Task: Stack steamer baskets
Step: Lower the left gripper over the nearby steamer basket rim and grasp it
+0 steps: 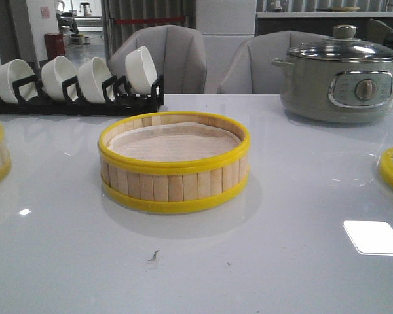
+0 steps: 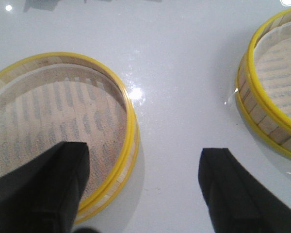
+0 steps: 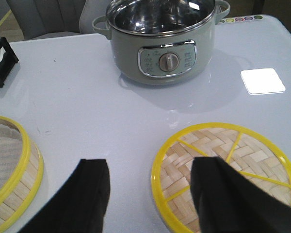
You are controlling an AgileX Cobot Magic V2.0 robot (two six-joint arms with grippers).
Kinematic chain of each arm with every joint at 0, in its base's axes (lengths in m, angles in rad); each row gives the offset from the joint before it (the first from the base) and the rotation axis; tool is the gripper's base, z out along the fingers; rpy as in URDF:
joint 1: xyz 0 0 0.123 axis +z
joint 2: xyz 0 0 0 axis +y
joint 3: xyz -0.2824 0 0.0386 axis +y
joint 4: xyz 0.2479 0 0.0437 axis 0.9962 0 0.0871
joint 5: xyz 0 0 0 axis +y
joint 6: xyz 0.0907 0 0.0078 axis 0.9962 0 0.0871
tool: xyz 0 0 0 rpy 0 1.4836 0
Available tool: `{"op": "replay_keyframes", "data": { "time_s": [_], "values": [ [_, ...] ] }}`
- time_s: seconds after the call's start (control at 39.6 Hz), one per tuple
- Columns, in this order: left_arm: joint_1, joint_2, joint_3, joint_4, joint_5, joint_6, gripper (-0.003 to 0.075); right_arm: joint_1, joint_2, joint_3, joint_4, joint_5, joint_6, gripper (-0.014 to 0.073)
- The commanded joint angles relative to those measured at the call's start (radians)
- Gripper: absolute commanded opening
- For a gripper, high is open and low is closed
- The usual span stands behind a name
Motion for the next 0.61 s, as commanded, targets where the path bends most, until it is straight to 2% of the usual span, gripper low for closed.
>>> {"op": "replay_keyframes", "data": {
  "time_s": [0.0, 0.38, 0.58],
  "values": [
    [-0.005, 0.055, -0.067, -0.008, -0.086, -0.008, 0.0526, -0.006, -0.001, -0.038, 0.004, -0.087, -0.003, 0.0485],
    [0.07, 0.326, -0.258, -0.008, -0.084, -0.008, 0.0526, -0.006, -0.001, -0.038, 0.004, -0.062, -0.003, 0.0485],
    [0.08, 0.409, -0.301, -0.044, -0.084, -0.008, 0.0526, -0.006, -0.001, -0.038, 0.004, -0.062, -0.003, 0.0485]
  ]
}}
